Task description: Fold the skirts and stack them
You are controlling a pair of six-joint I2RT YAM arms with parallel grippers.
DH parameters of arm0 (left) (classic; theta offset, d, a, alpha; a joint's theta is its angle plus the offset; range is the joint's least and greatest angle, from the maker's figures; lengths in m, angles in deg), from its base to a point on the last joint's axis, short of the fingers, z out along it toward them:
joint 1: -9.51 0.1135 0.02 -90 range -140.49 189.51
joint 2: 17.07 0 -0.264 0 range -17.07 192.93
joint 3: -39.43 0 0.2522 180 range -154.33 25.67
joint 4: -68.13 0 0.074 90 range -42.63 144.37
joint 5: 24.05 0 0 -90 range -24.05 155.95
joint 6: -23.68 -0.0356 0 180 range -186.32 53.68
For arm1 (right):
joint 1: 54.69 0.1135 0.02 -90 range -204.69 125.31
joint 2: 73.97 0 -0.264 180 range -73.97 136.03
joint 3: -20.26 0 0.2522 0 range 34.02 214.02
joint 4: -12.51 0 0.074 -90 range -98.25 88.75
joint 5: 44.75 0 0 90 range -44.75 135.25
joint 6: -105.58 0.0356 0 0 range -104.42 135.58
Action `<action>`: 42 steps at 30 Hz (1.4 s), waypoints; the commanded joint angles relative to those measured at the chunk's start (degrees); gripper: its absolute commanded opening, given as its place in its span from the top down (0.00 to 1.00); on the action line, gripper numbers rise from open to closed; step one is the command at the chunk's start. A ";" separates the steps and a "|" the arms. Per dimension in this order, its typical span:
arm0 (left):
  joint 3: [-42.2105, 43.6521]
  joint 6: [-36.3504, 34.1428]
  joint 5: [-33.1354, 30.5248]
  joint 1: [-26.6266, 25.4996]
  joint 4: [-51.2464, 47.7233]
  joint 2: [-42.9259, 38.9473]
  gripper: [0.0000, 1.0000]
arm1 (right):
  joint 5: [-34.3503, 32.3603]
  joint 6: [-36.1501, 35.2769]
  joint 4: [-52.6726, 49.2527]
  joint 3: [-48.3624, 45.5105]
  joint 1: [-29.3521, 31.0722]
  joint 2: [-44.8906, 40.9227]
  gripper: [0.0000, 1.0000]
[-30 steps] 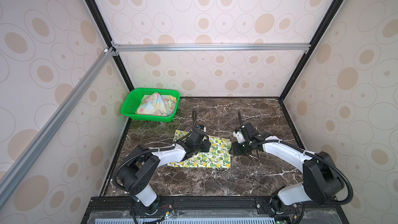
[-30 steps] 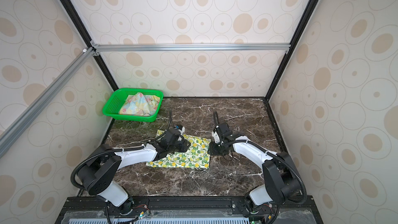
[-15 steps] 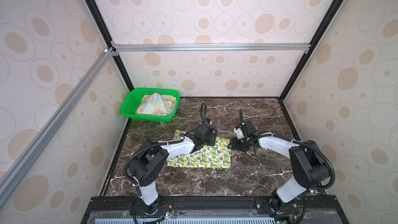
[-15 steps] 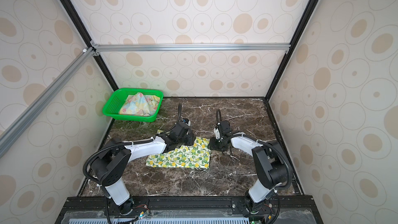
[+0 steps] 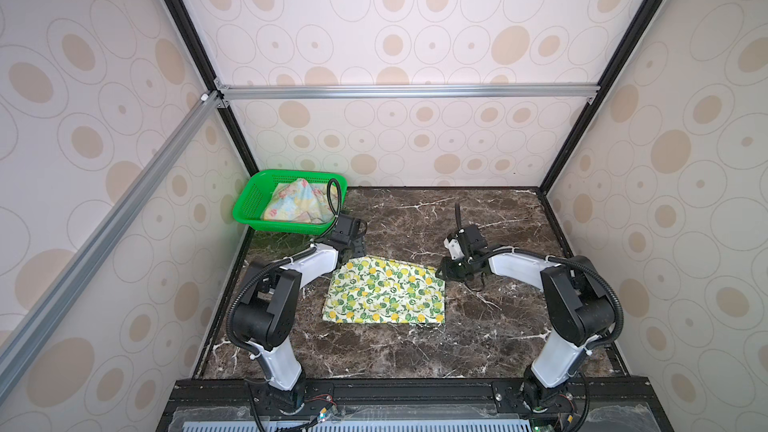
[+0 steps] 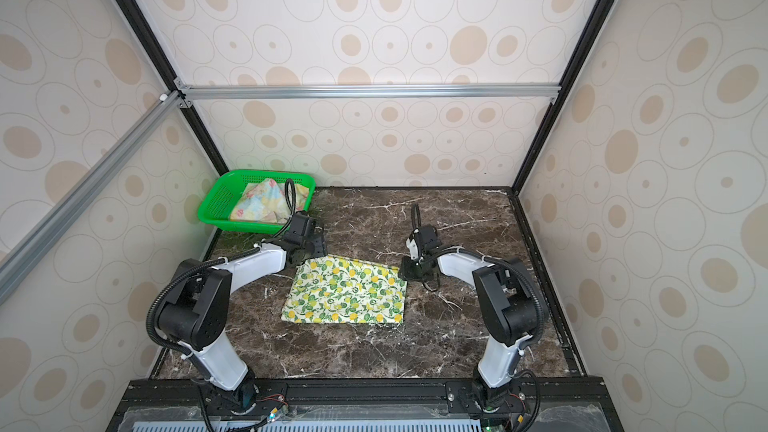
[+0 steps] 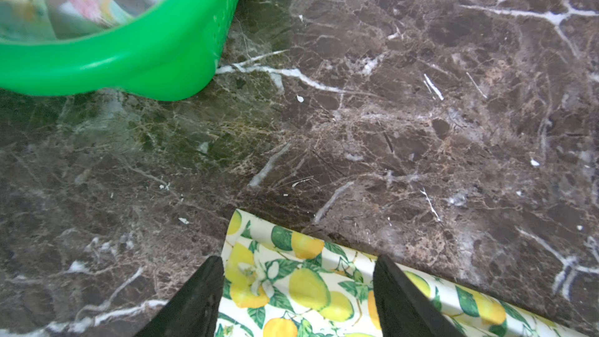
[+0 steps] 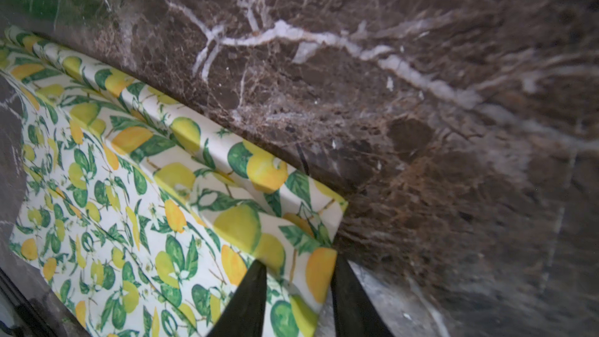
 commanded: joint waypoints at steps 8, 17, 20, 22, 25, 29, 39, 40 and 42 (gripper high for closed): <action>2.10 -0.62 1.11 1.65 0.89 0.23 0.29 | 0.42 -0.99 -0.13 2.36 -0.24 -0.56 0.92; 3.73 -0.95 4.31 1.40 2.63 -2.92 0.33 | -0.12 -2.68 -2.60 6.21 -0.23 4.68 0.75; 4.29 -2.03 5.50 -1.48 3.24 -5.02 0.33 | -2.70 -2.61 -4.08 5.62 -0.18 2.43 0.57; 3.81 -2.48 5.26 -4.55 2.36 -5.97 0.33 | -3.92 -2.59 -5.53 4.98 -0.23 0.42 0.54; 3.59 -0.44 9.54 -9.21 2.40 -6.90 0.35 | -5.04 -2.23 -7.79 3.08 -0.20 -2.96 0.52; 4.80 2.69 12.91 -16.56 5.73 -7.30 0.40 | -4.29 -1.75 -9.72 -0.93 -0.26 -7.72 0.50; 5.16 5.88 17.10 -24.93 14.22 -0.61 0.43 | 3.81 3.28 -5.35 -8.69 -0.25 -10.40 0.52; 4.97 6.01 16.94 -25.43 14.27 0.19 0.44 | 4.16 3.55 -4.89 -9.02 -0.23 -10.20 0.53; 4.90 6.25 16.90 -26.00 14.57 1.74 0.45 | 4.65 4.24 -3.31 -9.97 -0.19 -9.72 0.55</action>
